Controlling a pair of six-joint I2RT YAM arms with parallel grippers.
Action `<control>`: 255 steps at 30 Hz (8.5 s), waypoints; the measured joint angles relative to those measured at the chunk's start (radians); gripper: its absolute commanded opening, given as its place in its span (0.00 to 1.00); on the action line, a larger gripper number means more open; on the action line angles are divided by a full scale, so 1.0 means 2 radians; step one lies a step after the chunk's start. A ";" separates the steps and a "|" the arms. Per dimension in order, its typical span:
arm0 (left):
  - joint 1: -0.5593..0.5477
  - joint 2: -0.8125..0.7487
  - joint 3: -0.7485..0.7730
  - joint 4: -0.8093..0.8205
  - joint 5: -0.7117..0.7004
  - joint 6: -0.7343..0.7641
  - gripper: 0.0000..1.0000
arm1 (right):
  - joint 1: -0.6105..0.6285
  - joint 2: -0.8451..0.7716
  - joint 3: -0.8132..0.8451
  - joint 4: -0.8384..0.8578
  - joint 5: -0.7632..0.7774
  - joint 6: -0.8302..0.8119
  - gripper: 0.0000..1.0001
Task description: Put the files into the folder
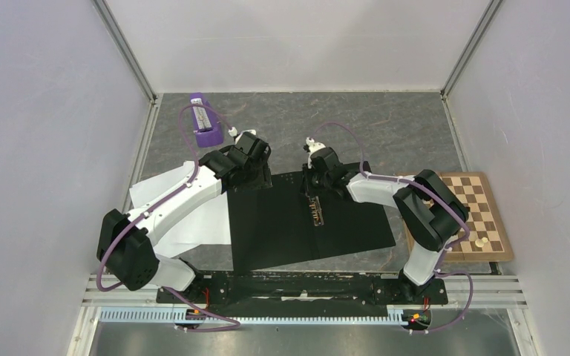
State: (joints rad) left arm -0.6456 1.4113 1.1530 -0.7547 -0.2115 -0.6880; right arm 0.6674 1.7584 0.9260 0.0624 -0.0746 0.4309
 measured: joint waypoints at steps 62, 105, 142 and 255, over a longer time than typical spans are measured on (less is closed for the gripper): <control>0.018 -0.025 0.010 -0.011 -0.014 0.001 0.65 | -0.019 0.032 0.172 -0.212 0.150 -0.148 0.07; 0.563 -0.050 -0.175 0.068 0.046 -0.012 0.88 | 0.070 0.085 0.203 -0.060 -0.043 -0.052 0.97; 0.682 -0.044 -0.264 0.197 0.119 -0.050 0.88 | 0.122 0.171 0.191 0.063 -0.076 -0.006 0.98; 0.495 -0.023 -0.131 0.049 0.253 0.064 0.02 | 0.102 0.259 0.346 -0.015 -0.171 0.002 0.98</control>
State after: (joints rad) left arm 0.3443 1.3655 0.8917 -0.6567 0.2947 -0.5594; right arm 0.8719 2.2772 1.6184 0.0326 -0.4171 0.4339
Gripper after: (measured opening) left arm 0.042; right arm 0.979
